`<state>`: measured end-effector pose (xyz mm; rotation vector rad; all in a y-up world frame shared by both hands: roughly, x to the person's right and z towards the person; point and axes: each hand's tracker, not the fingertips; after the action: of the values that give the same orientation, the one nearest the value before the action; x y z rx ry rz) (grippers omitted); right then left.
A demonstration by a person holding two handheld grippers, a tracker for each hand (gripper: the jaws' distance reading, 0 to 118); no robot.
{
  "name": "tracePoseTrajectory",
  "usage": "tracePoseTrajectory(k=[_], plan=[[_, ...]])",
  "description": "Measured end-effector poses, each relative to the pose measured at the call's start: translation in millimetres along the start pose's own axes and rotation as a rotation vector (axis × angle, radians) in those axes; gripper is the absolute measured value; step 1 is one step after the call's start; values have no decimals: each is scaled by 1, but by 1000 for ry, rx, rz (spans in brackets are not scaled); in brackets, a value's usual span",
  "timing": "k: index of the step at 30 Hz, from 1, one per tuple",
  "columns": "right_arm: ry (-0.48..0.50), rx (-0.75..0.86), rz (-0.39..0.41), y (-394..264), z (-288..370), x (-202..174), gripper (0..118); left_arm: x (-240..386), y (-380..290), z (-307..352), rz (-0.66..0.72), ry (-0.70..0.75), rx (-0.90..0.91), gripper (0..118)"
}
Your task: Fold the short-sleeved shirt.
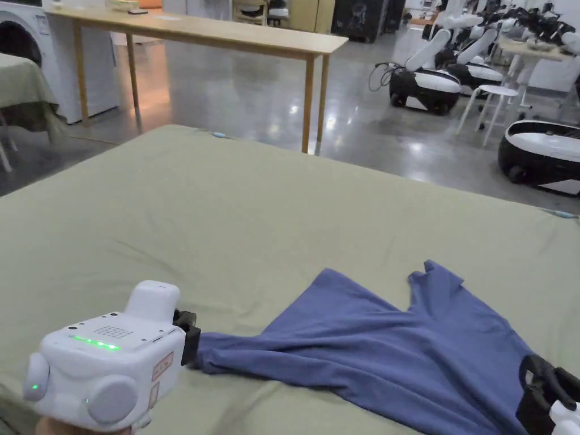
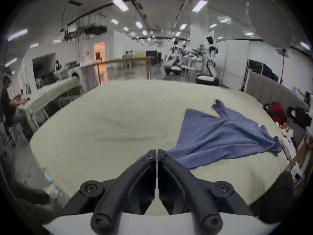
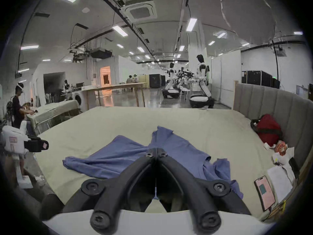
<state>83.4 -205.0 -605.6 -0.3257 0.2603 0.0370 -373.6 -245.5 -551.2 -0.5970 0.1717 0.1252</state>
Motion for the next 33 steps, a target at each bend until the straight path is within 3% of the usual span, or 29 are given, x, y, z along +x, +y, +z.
tracePoseTrajectory(k=[1, 3, 4, 12, 15, 16, 17, 20, 21, 22, 23, 25, 29, 33], plan=[[-1, -12, 9, -2, -3, -1, 1, -2, 0, -2, 15, -10, -9, 23], [4, -40, 7, -6, -11, -2, 1, -13, 2, -26, 28, -49, -64, 106], [10, -51, 5, -9, -14, 0, 1, -16, 3, -37, 27, -56, -87, 117], [-2, -146, 39, -26, -37, 0, 1, -8, 6, -118, -10, -5, -174, 116], [-3, -167, 39, -27, -44, 3, 1, -2, 2, -140, -61, 40, -285, 108], [-3, -170, 38, -27, -44, 4, 1, 0, -2, -148, -78, 34, -317, 96], [-5, -173, 41, -26, -45, 4, 1, -1, -9, -152, -96, 43, -350, 75], [-6, -180, 59, -23, -48, 5, 1, 13, -15, -139, -133, 59, -269, 69], [-7, -183, 65, -21, -50, 6, 1, 16, -15, -130, -140, 17, -263, 57], [-5, -185, 66, -19, -52, 7, 1, 20, -15, -128, -141, 20, -245, 20], [1, -190, 64, -16, -55, 9, 1, 24, -15, -125, -145, 25, -219, 4], [10, -197, 50, -11, -62, 13, 1, 21, -10, -124, -135, -13, -241, 2], [10, -223, 35, 0, -89, 36, 1, 26, 15, -89, -113, -11, -81, 2], [-30, -254, 34, 18, -149, 80, 1, 42, 34, -64, -138, -25, -13, 1]])
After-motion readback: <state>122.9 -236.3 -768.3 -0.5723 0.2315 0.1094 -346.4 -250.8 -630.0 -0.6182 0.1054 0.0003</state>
